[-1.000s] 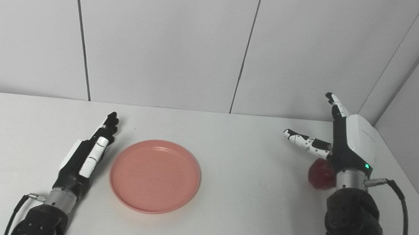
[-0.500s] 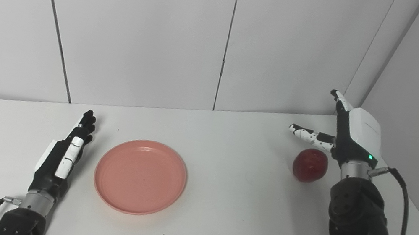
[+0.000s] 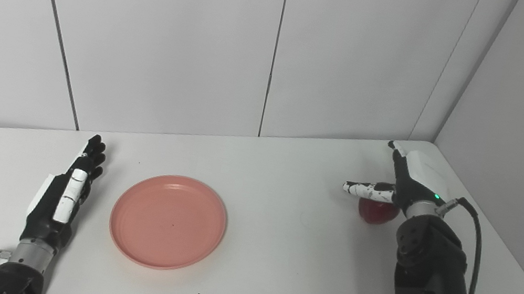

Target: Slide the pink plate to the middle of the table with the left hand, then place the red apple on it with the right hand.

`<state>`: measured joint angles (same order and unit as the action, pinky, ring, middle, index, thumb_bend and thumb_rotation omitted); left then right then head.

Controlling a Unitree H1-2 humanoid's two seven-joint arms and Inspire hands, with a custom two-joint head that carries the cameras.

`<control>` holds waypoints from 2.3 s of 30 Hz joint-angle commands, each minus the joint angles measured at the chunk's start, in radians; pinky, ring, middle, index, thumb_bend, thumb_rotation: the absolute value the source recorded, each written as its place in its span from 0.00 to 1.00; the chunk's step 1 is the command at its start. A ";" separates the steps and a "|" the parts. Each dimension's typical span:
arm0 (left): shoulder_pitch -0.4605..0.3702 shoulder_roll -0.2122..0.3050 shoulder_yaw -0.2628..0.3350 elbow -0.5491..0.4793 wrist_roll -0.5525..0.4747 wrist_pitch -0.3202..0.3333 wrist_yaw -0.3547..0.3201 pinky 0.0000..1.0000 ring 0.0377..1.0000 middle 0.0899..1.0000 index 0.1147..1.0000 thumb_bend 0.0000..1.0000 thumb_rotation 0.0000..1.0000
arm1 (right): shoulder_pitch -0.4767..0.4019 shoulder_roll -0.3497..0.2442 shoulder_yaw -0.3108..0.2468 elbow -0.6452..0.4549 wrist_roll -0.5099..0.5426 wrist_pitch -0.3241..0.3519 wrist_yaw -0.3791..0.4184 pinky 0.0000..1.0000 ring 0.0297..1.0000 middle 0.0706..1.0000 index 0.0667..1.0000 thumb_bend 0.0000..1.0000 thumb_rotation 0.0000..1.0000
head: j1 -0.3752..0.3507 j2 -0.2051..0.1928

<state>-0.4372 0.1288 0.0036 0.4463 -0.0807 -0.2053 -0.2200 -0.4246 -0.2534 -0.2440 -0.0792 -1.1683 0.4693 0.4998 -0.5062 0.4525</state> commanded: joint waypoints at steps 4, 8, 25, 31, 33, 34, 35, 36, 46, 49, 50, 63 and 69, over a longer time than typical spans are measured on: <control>-0.033 0.009 0.003 -0.042 -0.008 0.001 -0.002 1.00 1.00 1.00 1.00 0.67 1.00 | -0.047 -0.012 -0.005 -0.011 -0.014 0.000 0.023 0.88 0.91 0.91 0.92 1.00 0.51 | -0.001 0.000; -0.031 0.007 0.005 -0.052 -0.016 0.004 -0.006 1.00 1.00 1.00 1.00 0.65 1.00 | -0.048 -0.018 0.006 -0.001 -0.029 0.000 0.056 0.86 0.90 0.91 0.92 1.00 0.49 | -0.002 0.002; -0.022 0.010 0.003 -0.069 -0.024 0.012 -0.013 1.00 1.00 1.00 1.00 0.67 1.00 | -0.070 0.055 -0.101 0.049 -0.067 0.000 0.030 0.15 0.20 0.29 0.84 0.83 0.01 | -0.003 0.015; -0.023 0.008 0.003 -0.060 -0.027 0.006 -0.013 1.00 1.00 1.00 1.00 0.66 1.00 | -0.076 0.064 -0.113 0.060 -0.079 0.000 0.010 0.18 0.30 0.45 0.78 0.57 0.00 | -0.003 0.017; -0.024 0.008 0.002 -0.061 -0.029 0.009 -0.014 1.00 1.00 1.00 1.00 0.67 1.00 | -0.071 0.058 -0.104 0.057 -0.069 0.000 -0.004 0.31 0.41 0.62 0.73 0.52 0.00 | -0.001 0.018; -0.024 0.008 0.002 -0.065 -0.029 0.016 -0.012 1.00 1.00 1.00 1.00 0.67 1.00 | -0.068 0.056 -0.100 0.055 -0.060 0.000 -0.017 0.34 0.43 0.67 0.72 0.51 0.00 | -0.001 0.017; -0.023 0.007 0.002 -0.070 -0.027 0.022 -0.009 1.00 1.00 1.00 1.00 0.67 1.00 | -0.066 0.052 -0.095 0.055 -0.050 0.000 -0.032 0.37 0.44 0.68 0.71 0.51 0.00 | -0.001 0.017; -0.023 0.007 0.002 -0.075 -0.026 0.028 -0.008 1.00 1.00 1.00 1.00 0.67 1.00 | -0.063 0.050 -0.091 0.055 -0.039 0.000 -0.046 0.39 0.45 0.64 0.68 0.51 0.00 | -0.001 0.017; -0.022 0.008 0.000 -0.086 -0.022 0.031 -0.007 1.00 1.00 1.00 1.00 0.68 1.00 | -0.052 0.031 -0.059 0.068 0.051 0.000 -0.163 0.38 0.40 0.45 0.48 0.52 0.00 | 0.002 0.018; -0.020 0.007 -0.002 -0.093 -0.018 0.036 -0.005 1.00 1.00 1.00 1.00 0.67 1.00 | -0.050 0.031 -0.051 0.064 0.075 0.000 -0.193 0.40 0.40 0.44 0.48 0.52 0.00 | 0.009 0.018; -0.019 0.007 -0.003 -0.094 -0.017 0.036 -0.004 1.00 1.00 1.00 1.00 0.68 1.00 | -0.050 0.031 -0.050 0.065 0.084 0.000 -0.203 0.43 0.42 0.45 0.47 0.52 0.00 | 0.009 0.018; -0.001 -0.016 -0.016 -0.112 -0.002 0.004 0.012 1.00 1.00 1.00 1.00 0.70 1.00 | -0.018 0.049 0.070 -0.008 0.278 -0.049 -0.437 0.22 0.38 0.40 0.47 0.52 0.00 | 0.123 0.020; 0.003 -0.034 -0.022 -0.119 0.010 0.007 0.027 1.00 1.00 1.00 1.00 0.71 1.00 | 0.002 0.078 0.159 -0.023 0.366 -0.110 -0.527 0.20 0.35 0.43 0.48 0.51 0.00 | 0.186 0.020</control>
<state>-0.4077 0.0962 -0.0181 0.3608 -0.0799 -0.1658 -0.2034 -0.4043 -0.1741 -0.1003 -0.0567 -0.8183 0.4205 0.0162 -0.3315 0.4740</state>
